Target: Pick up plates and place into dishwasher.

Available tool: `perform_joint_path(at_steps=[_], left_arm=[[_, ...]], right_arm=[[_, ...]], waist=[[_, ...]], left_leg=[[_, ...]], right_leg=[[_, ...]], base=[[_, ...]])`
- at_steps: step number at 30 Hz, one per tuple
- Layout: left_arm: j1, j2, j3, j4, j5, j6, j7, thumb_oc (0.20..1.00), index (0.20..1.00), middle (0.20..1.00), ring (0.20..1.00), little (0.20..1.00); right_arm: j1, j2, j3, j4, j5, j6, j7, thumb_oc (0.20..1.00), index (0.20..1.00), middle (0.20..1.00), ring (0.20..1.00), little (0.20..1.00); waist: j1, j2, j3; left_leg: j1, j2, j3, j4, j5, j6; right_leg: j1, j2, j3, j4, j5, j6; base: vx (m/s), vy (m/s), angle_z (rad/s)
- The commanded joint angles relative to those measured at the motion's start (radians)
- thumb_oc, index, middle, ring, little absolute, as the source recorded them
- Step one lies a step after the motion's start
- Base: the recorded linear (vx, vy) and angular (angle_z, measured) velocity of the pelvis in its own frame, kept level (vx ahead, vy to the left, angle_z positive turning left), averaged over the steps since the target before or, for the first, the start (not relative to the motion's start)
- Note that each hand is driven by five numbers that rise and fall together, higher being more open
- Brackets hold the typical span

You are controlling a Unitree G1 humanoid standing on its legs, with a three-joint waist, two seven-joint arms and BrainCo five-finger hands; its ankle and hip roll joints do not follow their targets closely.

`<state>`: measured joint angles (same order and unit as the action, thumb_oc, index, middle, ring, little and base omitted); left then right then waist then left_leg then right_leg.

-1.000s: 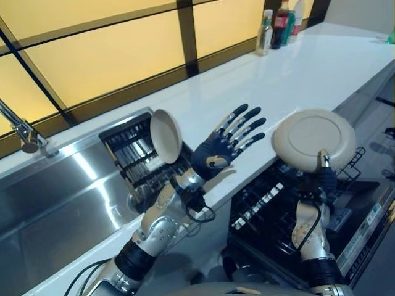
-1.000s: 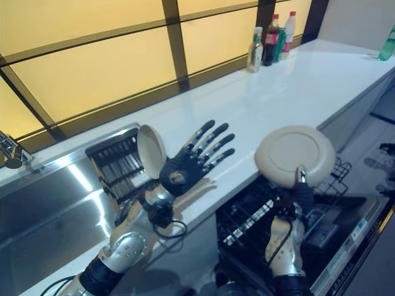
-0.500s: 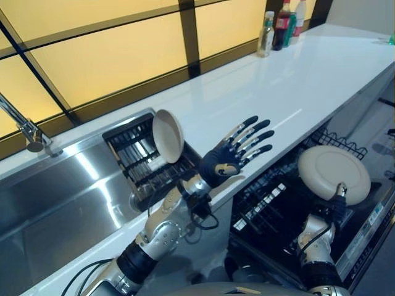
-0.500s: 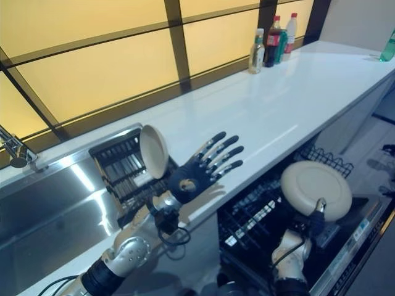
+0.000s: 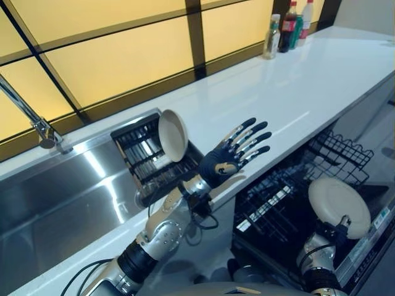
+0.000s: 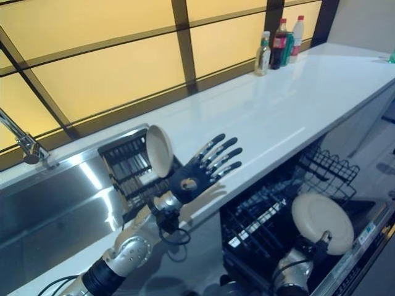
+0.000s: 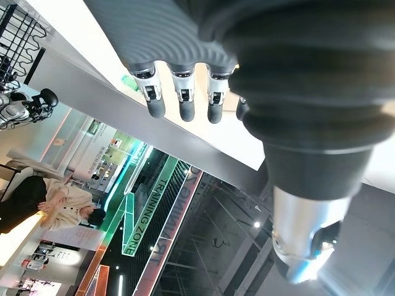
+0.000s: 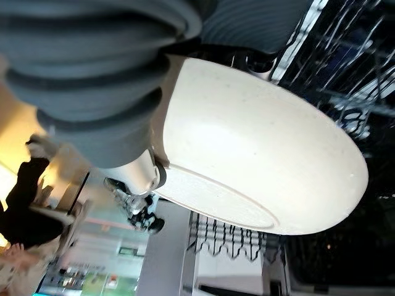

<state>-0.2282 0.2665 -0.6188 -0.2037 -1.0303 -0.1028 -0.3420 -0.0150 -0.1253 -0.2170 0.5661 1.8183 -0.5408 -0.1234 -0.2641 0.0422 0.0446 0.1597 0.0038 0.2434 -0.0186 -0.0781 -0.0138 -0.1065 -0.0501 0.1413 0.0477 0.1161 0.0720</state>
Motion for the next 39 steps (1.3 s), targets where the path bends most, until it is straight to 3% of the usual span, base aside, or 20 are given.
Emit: perform_joint_path(at_steps=[1, 11, 14, 16, 20, 25, 31, 36, 39], left_arm=[[-0.06, 0.003, -0.036, 0.001, -0.051, -0.041, -0.005, 1.0, 1.0, 1.0, 1.0, 1.0], [-0.049, 0.024, -0.051, -0.001, -0.105, 0.011, -0.039, 1.0, 1.0, 1.0, 1.0, 1.0], [-0.044, 0.029, -0.053, -0.005, -0.117, 0.028, -0.062, 1.0, 1.0, 1.0, 1.0, 1.0], [-0.034, 0.033, -0.053, -0.018, -0.115, 0.04, -0.067, 1.0, 1.0, 1.0, 1.0, 1.0], [-0.015, 0.029, -0.025, -0.023, -0.103, 0.047, -0.064, 1.0, 1.0, 1.0, 1.0, 1.0], [-0.003, 0.034, 0.009, -0.032, -0.124, 0.059, -0.036, 1.0, 1.0, 1.0, 1.0, 1.0], [0.009, 0.047, 0.028, -0.058, -0.117, 0.091, -0.025, 1.0, 1.0, 1.0, 1.0, 1.0], [0.026, 0.051, 0.052, -0.044, -0.098, 0.094, -0.03, 1.0, 1.0, 1.0, 1.0, 1.0], [0.048, 0.046, 0.055, -0.032, -0.084, 0.089, -0.008, 1.0, 1.0, 1.0, 1.0, 1.0]], right_arm=[[-0.052, -0.013, 0.004, 0.052, -0.034, 0.075, -0.019, 0.2, 0.2, 0.2, 0.2, 0.2], [-0.113, -0.053, -0.023, 0.3, 0.135, 0.195, -0.029, 0.2, 0.2, 0.2, 0.2, 0.2], [-0.135, -0.064, -0.015, 0.312, 0.12, 0.242, -0.038, 0.2, 0.2, 0.2, 0.2, 0.2], [-0.141, -0.06, 0.024, 0.26, 0.052, 0.224, -0.056, 0.2, 0.2, 0.2, 0.2, 0.2], [-0.093, -0.035, 0.105, 0.093, -0.126, 0.091, -0.103, 0.2, 0.2, 0.2, 0.2, 0.2], [-0.067, -0.069, 0.056, 0.026, -0.353, 0.032, -0.173, 0.2, 0.2, 0.2, 0.2, 0.2], [-0.061, -0.195, -0.008, 0.092, -0.508, 0.245, -0.17, 0.2, 0.2, 0.2, 0.2, 0.2], [0.002, -0.2, -0.02, 0.08, -0.529, 0.285, -0.103, 0.2, 0.2, 0.2, 0.2, 0.2], [0.042, -0.183, 0.019, 0.018, -0.605, 0.356, -0.094, 0.2, 0.2, 0.2, 0.2, 0.2]], waist=[[-0.004, -0.005, -0.028], [0.043, -0.002, -0.049], [0.061, -0.001, -0.051], [0.07, -0.001, -0.05], [0.06, -0.005, -0.044], [0.047, -0.015, -0.04], [0.052, -0.045, -0.028], [0.042, -0.066, -0.02], [0.036, -0.077, -0.011]], left_leg=[[-0.109, -0.003, 0.001, 0.146, -0.068, 0.102], [-0.11, -0.006, -0.039, 0.146, -0.071, 0.1], [-0.112, -0.006, -0.052, 0.156, -0.075, 0.099], [-0.11, -0.005, -0.058, 0.155, -0.072, 0.097], [-0.112, -0.001, -0.05, 0.153, -0.064, 0.094], [-0.111, -0.001, -0.048, 0.151, -0.07, 0.099], [-0.124, 0.004, -0.05, 0.16, -0.072, 0.096], [-0.129, 0.003, -0.049, 0.16, -0.073, 0.101], [-0.129, 0.004, -0.045, 0.162, -0.073, 0.105]], right_leg=[[-0.02, -0.024, 0.003, 0.11, -0.042, 0.079], [-0.001, -0.021, -0.018, 0.104, -0.054, 0.064], [0.0, -0.021, -0.024, 0.111, -0.057, 0.063], [0.008, -0.022, -0.029, 0.108, -0.057, 0.061], [0.006, -0.022, -0.033, 0.109, -0.059, 0.058], [-0.003, -0.019, -0.023, 0.115, -0.056, 0.062], [-0.003, -0.019, -0.027, 0.114, -0.047, 0.068], [-0.015, -0.015, -0.023, 0.119, -0.037, 0.073], [-0.018, -0.012, -0.019, 0.12, -0.038, 0.073]], base=[[0.04, -0.026, 0.09], [0.04, -0.039, 0.11], [0.05, -0.025, 0.12], [0.04, -0.018, 0.1], [0.01, 0.015, 0.03], [0.01, 0.008, 0.0], [0.01, -0.026, 0.01], [0.0, -0.008, 0.0], [0.01, -0.002, -0.01]])
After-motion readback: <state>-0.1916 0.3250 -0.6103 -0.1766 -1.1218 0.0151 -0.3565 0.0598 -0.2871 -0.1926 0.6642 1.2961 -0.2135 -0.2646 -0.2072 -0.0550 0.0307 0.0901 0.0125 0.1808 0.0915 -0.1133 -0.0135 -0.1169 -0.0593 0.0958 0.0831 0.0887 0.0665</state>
